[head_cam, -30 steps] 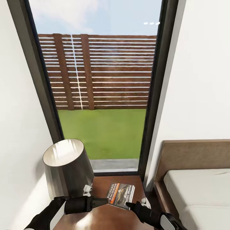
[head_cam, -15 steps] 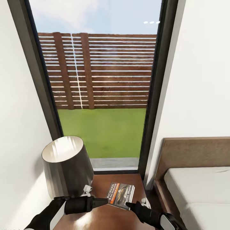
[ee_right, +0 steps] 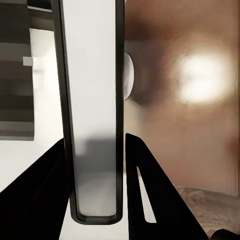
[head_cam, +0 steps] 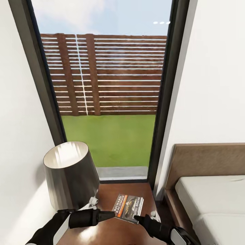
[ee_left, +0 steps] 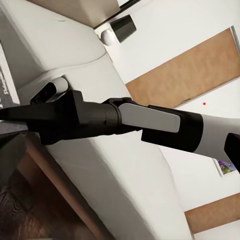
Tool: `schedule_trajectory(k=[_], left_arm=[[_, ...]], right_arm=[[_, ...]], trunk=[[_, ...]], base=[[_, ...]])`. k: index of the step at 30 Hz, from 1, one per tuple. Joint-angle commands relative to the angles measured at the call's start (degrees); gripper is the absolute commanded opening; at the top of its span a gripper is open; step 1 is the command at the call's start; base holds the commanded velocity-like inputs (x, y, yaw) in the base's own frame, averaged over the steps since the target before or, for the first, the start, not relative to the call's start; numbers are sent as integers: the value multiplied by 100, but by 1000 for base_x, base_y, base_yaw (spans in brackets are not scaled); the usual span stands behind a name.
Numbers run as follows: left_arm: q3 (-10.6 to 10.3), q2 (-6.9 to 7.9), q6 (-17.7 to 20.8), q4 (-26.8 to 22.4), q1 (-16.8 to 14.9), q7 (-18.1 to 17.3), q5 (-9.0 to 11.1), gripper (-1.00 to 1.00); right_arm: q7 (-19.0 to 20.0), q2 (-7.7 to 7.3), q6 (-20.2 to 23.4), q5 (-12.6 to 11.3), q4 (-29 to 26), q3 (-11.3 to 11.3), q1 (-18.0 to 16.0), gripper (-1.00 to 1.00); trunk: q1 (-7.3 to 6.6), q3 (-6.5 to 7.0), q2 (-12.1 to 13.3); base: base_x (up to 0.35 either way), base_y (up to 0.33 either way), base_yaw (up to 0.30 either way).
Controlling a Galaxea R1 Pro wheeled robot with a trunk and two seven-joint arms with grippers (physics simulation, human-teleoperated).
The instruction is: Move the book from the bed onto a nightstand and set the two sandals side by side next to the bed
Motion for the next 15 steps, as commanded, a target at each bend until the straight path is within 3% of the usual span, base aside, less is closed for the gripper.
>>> schedule_trajectory(k=[1, 15], left_arm=[[-32, 7, 60, -2, -5, -2, 49, 100], [-30, 7, 60, -1, -6, -2, 49, 100]], right_arm=[[5, -1, 49, -43, -1, -4, -3, -100], [5, -1, 49, -43, 1, -4, -3, -100]], trunk=[[22, -24, -44], [330, -275, -606]], base=[[0, 0, 0], [0, 0, 0]])
